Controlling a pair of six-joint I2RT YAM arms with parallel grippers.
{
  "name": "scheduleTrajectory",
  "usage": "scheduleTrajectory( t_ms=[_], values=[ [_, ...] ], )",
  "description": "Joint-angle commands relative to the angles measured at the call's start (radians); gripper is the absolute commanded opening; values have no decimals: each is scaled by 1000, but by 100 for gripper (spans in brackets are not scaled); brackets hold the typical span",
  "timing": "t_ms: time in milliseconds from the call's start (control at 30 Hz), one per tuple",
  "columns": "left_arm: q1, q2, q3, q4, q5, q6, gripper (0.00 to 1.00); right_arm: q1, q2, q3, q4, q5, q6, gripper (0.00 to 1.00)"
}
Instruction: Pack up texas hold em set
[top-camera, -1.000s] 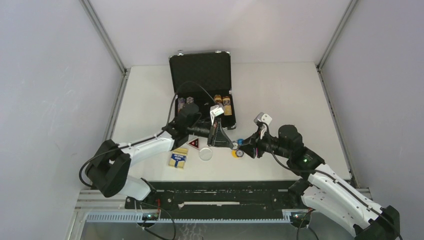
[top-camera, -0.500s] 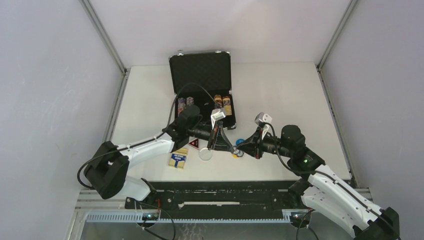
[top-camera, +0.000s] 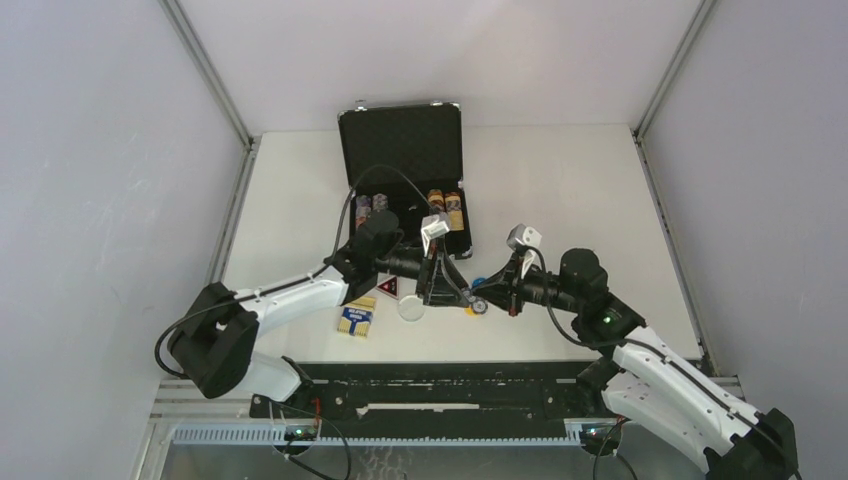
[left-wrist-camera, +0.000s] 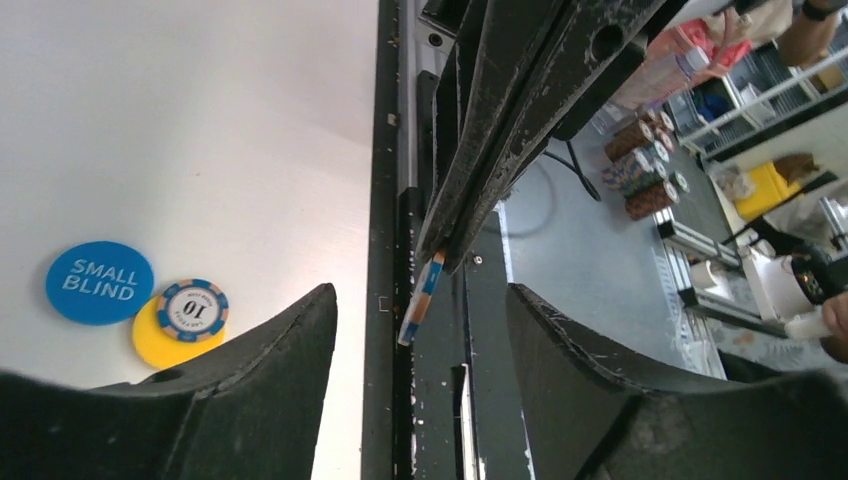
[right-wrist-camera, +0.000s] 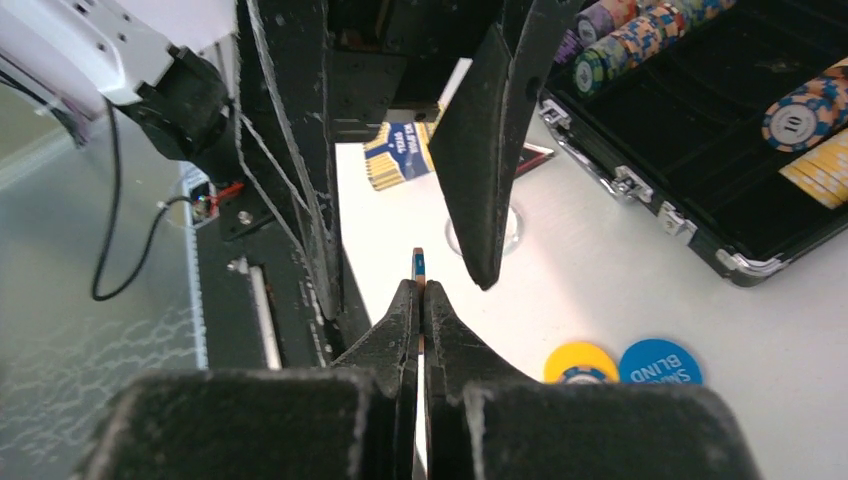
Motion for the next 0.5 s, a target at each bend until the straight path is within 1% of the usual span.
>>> scheduleTrajectory(
  t_ms=[0, 67, 133, 167, 300, 467],
  values=[
    [59, -44, -71, 170, -87, -104, 68, -12, 80, 30, 80, 38, -131, 0],
    [113, -73, -135, 354, -110, -211, 70, -23, 164, 74, 60, 23, -192, 1],
    [155, -100, -183, 447, -138, -274, 71, -28, 260, 131, 30, 20, -262, 2],
    [167, -111, -198, 466, -153, -285, 71, -28, 307, 164, 18, 22, -291, 2],
    [175, -133, -212, 462, -170, -271, 71, -41, 474, 295, -1, 24, -400, 3],
    [182, -137, -208, 412, -188, -234, 73, -69, 720, 527, -120, 17, -530, 3]
  ],
)
